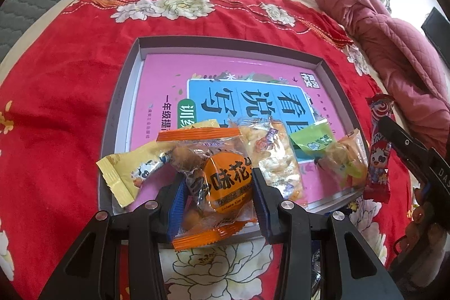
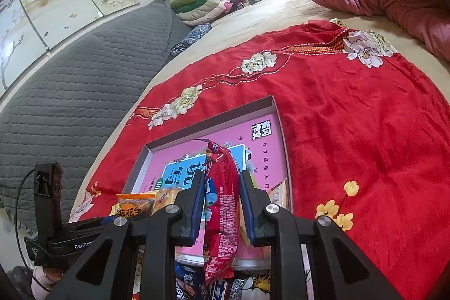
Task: Organize snacks
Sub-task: 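Carry the orange bag and red packet over the grey tray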
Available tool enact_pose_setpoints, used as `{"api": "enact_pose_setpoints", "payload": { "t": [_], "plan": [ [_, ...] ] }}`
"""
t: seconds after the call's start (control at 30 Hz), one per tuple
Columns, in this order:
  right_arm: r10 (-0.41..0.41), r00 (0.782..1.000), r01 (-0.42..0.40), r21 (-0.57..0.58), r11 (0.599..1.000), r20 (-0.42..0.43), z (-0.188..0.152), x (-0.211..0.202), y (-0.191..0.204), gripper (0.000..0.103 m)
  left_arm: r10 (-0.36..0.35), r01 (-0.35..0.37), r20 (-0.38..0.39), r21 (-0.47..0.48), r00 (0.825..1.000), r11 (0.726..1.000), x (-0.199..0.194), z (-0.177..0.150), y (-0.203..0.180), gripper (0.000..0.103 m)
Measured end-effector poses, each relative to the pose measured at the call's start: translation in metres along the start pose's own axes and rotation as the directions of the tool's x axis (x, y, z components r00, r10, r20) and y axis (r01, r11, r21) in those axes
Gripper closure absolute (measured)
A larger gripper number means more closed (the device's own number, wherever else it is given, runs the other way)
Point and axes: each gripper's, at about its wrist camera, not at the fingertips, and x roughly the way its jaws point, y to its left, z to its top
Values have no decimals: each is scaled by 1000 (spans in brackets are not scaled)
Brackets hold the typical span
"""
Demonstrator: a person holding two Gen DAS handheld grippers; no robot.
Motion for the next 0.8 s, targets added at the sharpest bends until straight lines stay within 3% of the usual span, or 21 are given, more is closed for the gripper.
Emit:
{"api": "enact_pose_setpoints", "payload": {
  "t": [0.8],
  "plan": [
    [-39,997,37,-23,999,-60,-7,23,1,78,-12,12,1,-5,1000,1000,1,0,1,58]
  ]
}}
